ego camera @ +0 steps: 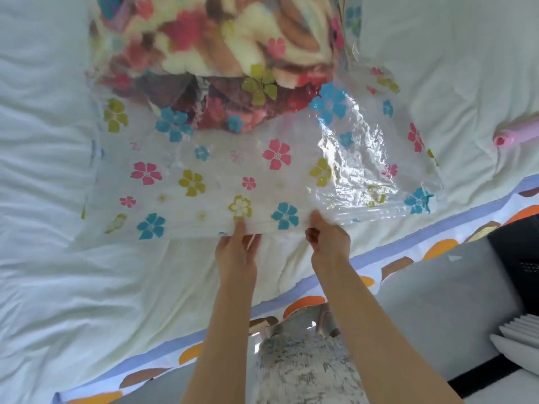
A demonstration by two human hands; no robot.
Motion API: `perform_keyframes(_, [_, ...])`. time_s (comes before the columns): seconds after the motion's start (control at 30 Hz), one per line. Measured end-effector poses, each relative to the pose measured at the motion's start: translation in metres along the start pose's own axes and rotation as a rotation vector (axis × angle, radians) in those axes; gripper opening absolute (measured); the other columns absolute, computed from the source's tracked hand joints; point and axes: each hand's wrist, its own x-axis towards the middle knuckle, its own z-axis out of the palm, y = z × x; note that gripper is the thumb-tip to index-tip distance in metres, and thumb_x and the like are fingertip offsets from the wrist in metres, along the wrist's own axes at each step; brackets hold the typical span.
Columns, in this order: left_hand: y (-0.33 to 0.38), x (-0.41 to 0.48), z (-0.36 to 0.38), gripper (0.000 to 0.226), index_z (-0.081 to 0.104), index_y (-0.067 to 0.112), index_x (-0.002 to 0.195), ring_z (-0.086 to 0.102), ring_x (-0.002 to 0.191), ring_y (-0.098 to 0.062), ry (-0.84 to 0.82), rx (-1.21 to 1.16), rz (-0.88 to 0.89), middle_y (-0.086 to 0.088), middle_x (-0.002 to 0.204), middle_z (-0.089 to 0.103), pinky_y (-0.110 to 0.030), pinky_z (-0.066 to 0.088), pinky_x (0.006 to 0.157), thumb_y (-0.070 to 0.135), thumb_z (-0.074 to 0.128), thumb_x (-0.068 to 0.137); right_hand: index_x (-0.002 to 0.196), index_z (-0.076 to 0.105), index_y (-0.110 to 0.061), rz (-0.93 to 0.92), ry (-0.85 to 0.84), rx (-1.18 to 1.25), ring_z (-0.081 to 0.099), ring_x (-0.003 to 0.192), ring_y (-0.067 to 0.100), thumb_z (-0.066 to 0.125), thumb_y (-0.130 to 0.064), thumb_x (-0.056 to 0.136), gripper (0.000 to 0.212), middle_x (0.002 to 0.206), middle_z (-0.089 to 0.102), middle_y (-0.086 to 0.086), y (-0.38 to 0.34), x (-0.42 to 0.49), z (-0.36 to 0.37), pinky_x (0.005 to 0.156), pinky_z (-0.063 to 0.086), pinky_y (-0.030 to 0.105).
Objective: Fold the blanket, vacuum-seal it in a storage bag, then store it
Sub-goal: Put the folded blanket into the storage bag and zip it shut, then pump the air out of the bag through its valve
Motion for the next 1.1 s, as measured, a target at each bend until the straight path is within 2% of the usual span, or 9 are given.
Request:
perform_keyframes(0.17, [0.026,-0.002,-0.005,0.01,0.059,0.003,0.081,0.062,0.077,-0.018,0.147,0.049,0.056,-0.009,0.08,0.062,-0.027,0.058,0.067,0.008,0.063,0.088,0.085,0.063,-0.003,0.088,-0.114,-0.049,0.059,0.061,0.016,0.068,-0.018,0.087,0.016,0.07,0.06,0.007,-0.015,-0.017,-0.006,0.062,0.053,0.024])
perform_keyframes(0.3, [0.018,-0.017,0.012,0.025,0.055,0.009,0.115,0.055,0.097,-0.02,0.159,0.098,-0.167,-0.003,0.095,0.057,-0.033,0.048,0.088,0.022,0.057,0.094,0.081,0.06,-0.006,0.16,-0.169,-0.318,0.06,0.062,0.017,0.068,-0.033,0.086,0.028,0.074,0.065,0.01,-0.035,-0.041,-0.019,0.057,0.048,0.024])
perform_keyframes(0.37, [0.007,-0.036,0.033,0.024,0.051,0.011,0.108,0.049,0.095,-0.02,0.146,0.219,-0.352,-0.002,0.091,0.05,-0.032,0.04,0.089,0.031,0.053,0.094,0.076,0.059,-0.005,0.106,-0.134,-0.391,0.053,0.054,0.016,0.064,-0.024,0.089,0.023,0.067,0.062,0.01,-0.054,-0.051,-0.034,0.048,0.036,0.02])
perform_keyframes(0.43, [-0.002,-0.062,0.066,0.019,0.046,0.01,0.088,0.046,0.076,-0.018,0.097,0.309,-0.458,-0.003,0.081,0.043,-0.029,0.041,0.074,0.027,0.054,0.09,0.075,0.06,-0.005,0.017,-0.093,-0.399,0.049,0.052,0.014,0.06,-0.017,0.091,0.019,0.061,0.06,0.007,-0.08,-0.057,-0.052,0.047,0.031,0.02])
perform_keyframes(0.53, [-0.017,-0.1,0.13,0.022,0.041,0.011,0.071,0.038,0.059,-0.016,-0.083,0.438,-0.389,-0.002,0.068,0.038,-0.024,0.037,0.057,0.015,0.053,0.088,0.078,0.062,-0.006,-0.089,0.0,-0.305,0.051,0.045,0.01,0.058,-0.013,0.09,0.014,0.049,0.06,0.001,-0.128,-0.056,-0.086,0.042,0.033,0.017])
perform_keyframes(0.8, [-0.073,-0.17,0.307,0.025,0.044,0.012,0.065,0.035,0.05,-0.014,-0.416,0.695,-0.086,-0.003,0.06,0.04,-0.022,0.031,0.052,0.006,0.051,0.089,0.068,0.059,-0.011,-0.311,0.187,-0.219,0.05,0.051,0.015,0.056,-0.011,0.088,0.02,0.057,0.058,0.002,-0.252,0.013,-0.173,0.047,0.043,0.019])
perform_keyframes(0.9, [-0.104,-0.17,0.358,0.027,0.043,0.013,0.064,0.034,0.052,-0.014,-0.474,0.783,-0.018,-0.003,0.061,0.039,-0.023,0.033,0.053,0.003,0.052,0.088,0.077,0.061,-0.018,-0.488,0.265,-0.544,0.051,0.065,0.021,0.053,-0.019,0.082,0.01,0.068,0.056,-0.002,-0.295,0.072,-0.198,0.069,0.038,0.028])
perform_keyframes(1.0, [-0.135,-0.154,0.403,0.024,0.045,0.013,0.067,0.038,0.055,-0.015,-0.465,0.899,0.074,-0.004,0.063,0.042,-0.025,0.037,0.056,0.003,0.054,0.087,0.118,0.059,-0.019,-0.65,0.343,-1.155,0.054,0.104,0.024,0.048,-0.016,0.093,0.028,0.11,0.059,0.002,-0.33,0.141,-0.219,0.082,0.034,0.03])
perform_keyframes(1.1, [-0.16,-0.129,0.437,0.016,0.05,0.011,0.073,0.043,0.059,-0.015,-0.415,0.977,0.134,-0.004,0.067,0.047,-0.027,0.043,0.061,0.004,0.055,0.087,0.125,0.055,-0.009,-0.847,0.321,-1.535,0.054,0.1,0.034,0.055,-0.002,0.084,0.042,0.112,0.058,0.014,-0.358,0.206,-0.231,0.079,0.043,0.038])
